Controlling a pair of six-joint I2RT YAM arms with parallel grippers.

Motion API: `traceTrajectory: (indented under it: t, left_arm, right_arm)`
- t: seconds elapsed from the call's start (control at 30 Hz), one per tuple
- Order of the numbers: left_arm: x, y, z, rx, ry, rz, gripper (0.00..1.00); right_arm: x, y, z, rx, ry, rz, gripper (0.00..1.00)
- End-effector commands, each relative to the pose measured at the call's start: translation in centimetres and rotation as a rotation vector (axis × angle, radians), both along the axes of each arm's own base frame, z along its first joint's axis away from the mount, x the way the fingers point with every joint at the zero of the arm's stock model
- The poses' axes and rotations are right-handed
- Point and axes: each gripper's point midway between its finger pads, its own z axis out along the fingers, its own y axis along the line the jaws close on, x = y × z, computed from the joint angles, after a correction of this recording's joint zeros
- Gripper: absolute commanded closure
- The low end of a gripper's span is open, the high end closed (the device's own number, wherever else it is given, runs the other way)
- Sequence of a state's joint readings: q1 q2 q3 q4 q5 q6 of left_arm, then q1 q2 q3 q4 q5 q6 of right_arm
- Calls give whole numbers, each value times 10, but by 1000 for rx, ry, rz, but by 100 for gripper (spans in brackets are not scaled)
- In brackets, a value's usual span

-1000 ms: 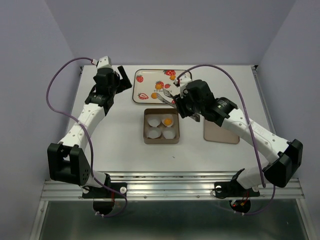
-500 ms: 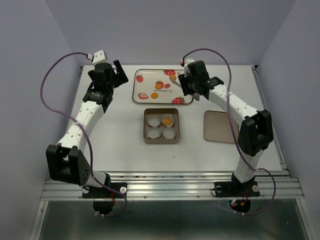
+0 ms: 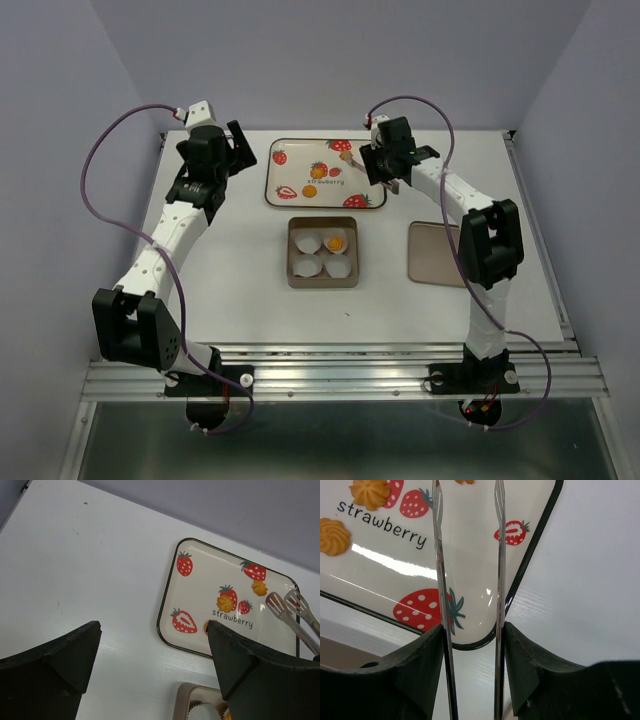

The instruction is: Pack the cookies

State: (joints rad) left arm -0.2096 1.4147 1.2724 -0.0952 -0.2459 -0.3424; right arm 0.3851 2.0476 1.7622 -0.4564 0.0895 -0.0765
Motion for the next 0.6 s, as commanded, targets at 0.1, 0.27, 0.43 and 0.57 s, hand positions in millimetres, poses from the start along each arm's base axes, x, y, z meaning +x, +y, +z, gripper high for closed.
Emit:
traceTrajectory:
  t: [0.1,0.27,0.43,0.57]
  left_arm:
    - [6,1,23,-2,-55,9,1]
    - [6,2,23,0,-54,15,1]
    - [6,4,23,7,-53,24,1]
    - [7,4,21,12,-45,21,1]
  right_arm:
    - [37,12,17,13,-112,28,45]
    - [47,15,9,8,-110,21,44]
    - [54,15,6,3,-115,8,44]
    - [58,20,-3,9,-104,20,44]
